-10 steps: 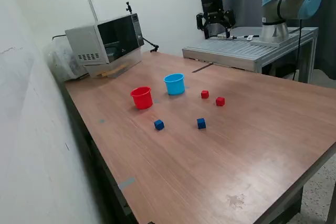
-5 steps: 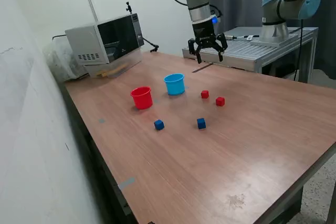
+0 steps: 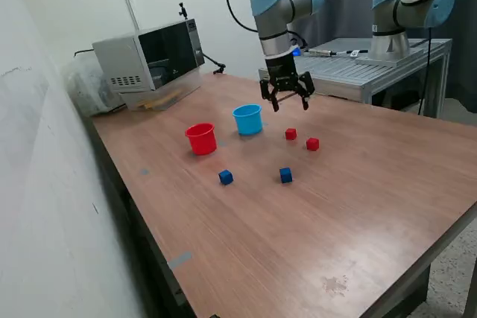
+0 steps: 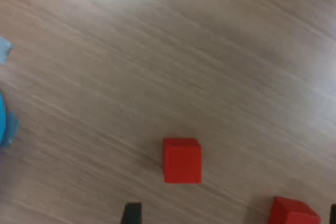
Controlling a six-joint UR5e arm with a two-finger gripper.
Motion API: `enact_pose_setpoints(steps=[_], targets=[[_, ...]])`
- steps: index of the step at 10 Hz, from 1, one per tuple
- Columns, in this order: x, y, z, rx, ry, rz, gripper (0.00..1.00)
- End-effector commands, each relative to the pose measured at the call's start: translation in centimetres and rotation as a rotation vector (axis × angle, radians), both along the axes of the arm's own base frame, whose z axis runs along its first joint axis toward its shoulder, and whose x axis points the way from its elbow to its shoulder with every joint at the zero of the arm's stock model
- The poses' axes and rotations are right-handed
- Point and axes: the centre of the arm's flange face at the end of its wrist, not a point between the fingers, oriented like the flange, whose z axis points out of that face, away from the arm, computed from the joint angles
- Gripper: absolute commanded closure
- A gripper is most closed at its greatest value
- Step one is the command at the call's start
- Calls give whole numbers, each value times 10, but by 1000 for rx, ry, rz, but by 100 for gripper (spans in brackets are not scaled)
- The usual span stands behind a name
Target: Place red objects in the red bin, and blue objects in the blue bin.
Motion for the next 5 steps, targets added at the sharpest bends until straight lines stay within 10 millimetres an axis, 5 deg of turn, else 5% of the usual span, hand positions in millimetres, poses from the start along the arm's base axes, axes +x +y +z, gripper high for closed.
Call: enact_pose_setpoints(steps=[1,5], targets=[[-6,2,-26,2,-11,-2,0],[-16,14,-51,3,-22,-19,0]])
